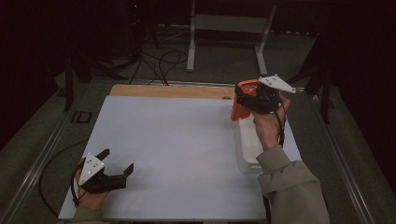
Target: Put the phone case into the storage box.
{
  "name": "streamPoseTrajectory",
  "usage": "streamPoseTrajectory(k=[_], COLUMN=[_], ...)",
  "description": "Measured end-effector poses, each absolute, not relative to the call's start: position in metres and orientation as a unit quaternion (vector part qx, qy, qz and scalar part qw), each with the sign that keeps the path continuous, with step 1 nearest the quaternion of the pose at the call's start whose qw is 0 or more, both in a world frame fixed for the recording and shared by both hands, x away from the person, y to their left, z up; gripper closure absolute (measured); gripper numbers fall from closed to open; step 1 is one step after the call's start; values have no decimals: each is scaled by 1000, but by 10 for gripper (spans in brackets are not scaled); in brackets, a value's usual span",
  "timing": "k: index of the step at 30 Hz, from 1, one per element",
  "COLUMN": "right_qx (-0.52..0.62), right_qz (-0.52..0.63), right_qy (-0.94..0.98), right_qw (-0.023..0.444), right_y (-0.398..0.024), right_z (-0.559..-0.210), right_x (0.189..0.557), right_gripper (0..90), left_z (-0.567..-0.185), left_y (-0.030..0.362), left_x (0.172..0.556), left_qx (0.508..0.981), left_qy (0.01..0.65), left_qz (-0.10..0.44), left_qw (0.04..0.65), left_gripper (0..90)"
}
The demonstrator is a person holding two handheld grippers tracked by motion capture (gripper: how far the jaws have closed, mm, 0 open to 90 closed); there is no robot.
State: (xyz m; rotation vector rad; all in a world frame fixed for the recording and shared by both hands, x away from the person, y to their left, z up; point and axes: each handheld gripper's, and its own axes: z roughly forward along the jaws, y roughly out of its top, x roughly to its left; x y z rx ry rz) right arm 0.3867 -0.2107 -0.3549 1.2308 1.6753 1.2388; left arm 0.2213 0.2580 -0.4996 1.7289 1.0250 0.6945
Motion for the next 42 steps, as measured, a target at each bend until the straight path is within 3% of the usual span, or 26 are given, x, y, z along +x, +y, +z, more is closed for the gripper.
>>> streamPoseTrajectory(k=[42], right_qx=[550], right_qz=[445], right_qy=[595], right_qw=[382], right_y=[-232], right_z=[-364], right_x=[425], right_gripper=[166], left_z=[-499], left_y=[260], left_x=[219], left_qx=[698], left_qy=[430], left_qz=[296], left_qw=[490], left_gripper=[2])
